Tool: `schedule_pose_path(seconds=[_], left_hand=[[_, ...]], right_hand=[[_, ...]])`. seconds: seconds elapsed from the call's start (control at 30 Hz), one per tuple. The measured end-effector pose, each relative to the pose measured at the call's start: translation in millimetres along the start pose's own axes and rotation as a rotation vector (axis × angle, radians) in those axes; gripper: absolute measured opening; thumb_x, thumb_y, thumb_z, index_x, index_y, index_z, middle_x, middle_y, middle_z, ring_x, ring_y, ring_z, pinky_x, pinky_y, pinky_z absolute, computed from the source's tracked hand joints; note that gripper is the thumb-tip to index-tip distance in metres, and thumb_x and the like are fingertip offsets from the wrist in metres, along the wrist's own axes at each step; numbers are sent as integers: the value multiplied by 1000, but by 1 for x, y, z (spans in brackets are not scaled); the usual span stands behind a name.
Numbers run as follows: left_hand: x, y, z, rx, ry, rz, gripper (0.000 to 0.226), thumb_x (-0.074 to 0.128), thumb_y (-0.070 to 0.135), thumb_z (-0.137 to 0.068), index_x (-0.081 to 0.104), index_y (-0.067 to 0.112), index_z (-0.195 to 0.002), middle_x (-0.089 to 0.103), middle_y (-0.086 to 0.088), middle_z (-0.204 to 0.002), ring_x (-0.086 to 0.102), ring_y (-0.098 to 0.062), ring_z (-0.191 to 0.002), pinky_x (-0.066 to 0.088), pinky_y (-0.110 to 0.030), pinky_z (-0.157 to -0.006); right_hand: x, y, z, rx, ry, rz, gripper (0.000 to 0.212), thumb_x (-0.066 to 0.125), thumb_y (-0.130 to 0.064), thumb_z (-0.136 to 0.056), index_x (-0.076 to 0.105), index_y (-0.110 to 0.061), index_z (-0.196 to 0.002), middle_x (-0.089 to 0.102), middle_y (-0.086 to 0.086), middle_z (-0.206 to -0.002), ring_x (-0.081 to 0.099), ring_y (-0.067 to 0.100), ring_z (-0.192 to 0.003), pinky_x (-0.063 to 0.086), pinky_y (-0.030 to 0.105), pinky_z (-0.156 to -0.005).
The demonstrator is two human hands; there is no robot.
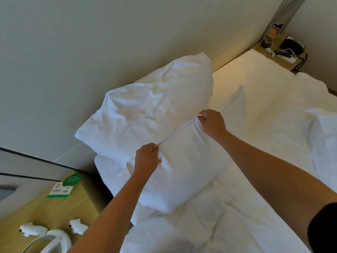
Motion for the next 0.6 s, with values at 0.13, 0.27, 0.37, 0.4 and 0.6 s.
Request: schedule_pose_path(seconds=[0.13,0.27,0.37,0.4,0.6], left_hand=[[-13,2,-33,22,59,-9,32,49,23,-105,65,14,-79,72,-1,-67,61,-1,-55,41,-5,-53],[-8,-6,-47,-4,51,33,33,48,24,-106,65,13,-80,74,-4,-64,64,0,-47,40,-3,-48],[3,-14,-46,-19,37,28,30,49,23,-106,66,15,-82,76,-4,-71,68,-4,-54,41,-5,-49],[6,-16,-45,-27,42,41,25,50,24,-105,67,16,-88,77,-5,-80,72,-9,-64,43,-7,-53],[22,-20,-15,59,13,-76,60,59,40,-100,40,24,-154,51,-8,-153,61,-23,-125,52,-41,-104]], right_hand=[[4,-18,-39,-19,39,4,28,54,-21,-104,77,-5,-102,75,16,-104,68,37,-100,51,39,-83],[20,-20,-49,-16,9,51,29,52,-22,-105,76,-6,-110,74,16,-109,67,39,-103,52,44,-91],[34,-12,-31,-16,20,34,39,60,-26,-103,61,-14,-140,60,14,-144,62,37,-126,50,45,-107],[40,-7,-19,-12,25,21,54,63,-29,-102,49,-16,-152,47,14,-158,54,36,-138,47,46,-112],[97,15,86,16,-65,-29,83,68,-37,-97,24,-23,-166,17,11,-174,34,36,-153,44,49,-115]])
Point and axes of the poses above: each hand's wrist, its own z-axis away from the middle knuckle, its own x-axis out of the palm, y = z × x, the point moved 9 cm from there along -z, towards the middle knuckle
